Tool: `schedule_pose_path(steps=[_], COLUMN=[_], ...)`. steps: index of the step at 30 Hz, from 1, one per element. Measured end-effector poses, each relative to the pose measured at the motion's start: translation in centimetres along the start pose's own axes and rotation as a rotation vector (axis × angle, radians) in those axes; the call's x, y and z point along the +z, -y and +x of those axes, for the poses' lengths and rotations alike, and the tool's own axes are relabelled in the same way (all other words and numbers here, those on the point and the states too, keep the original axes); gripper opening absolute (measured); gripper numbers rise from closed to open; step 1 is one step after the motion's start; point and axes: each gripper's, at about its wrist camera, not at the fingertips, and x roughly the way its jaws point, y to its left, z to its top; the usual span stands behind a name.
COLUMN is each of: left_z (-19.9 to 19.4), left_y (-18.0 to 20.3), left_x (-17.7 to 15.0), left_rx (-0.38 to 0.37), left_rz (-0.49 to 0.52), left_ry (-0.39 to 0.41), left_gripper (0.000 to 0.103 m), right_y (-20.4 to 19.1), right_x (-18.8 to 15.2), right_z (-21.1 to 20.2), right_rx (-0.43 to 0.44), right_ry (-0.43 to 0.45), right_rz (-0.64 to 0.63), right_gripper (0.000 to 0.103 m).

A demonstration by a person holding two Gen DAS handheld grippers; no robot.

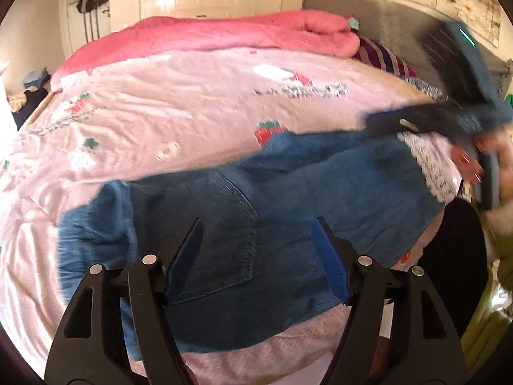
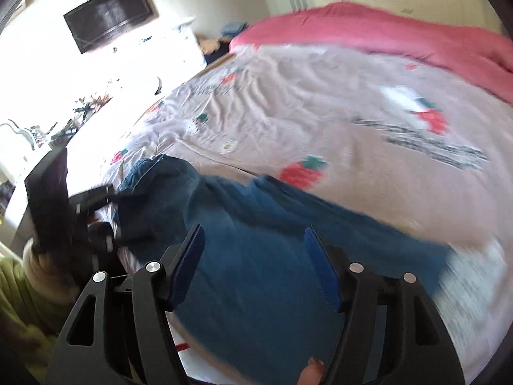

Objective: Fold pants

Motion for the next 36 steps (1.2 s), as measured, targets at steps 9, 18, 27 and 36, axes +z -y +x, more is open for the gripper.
schedule_pose_path(steps=[9, 18, 27, 36], left_z=[2.4, 3.3, 3.6, 1.1], left_y=[0.0, -1.2, -1.3, -1.3], left_x=[-2.2, -2.9, -2.9, -1.8], left_rx=[0.025, -0.003, -0.013, -0.076], left_rz=[0.020, -0.029, -0.033, -0.047], left_ry=[-0.064, -0.081, -0.077, -0.003], left_gripper=[0.062, 0.062, 0.062, 0.062], right_y=[2.6, 3.9, 5.5, 10.3], right_x=[4.8, 6.6, 6.8, 2.3], right_z=[8.3, 8.8, 10.4, -5.6], right_rx=[0.049, 0.062, -0.017, -0.120], right_ry=[-0.187, -0.127, -0.092, 0.150], right_rz=[0.106, 0.112, 0.096, 0.167], right_gripper=[0.048, 0.008, 0.003, 0.044])
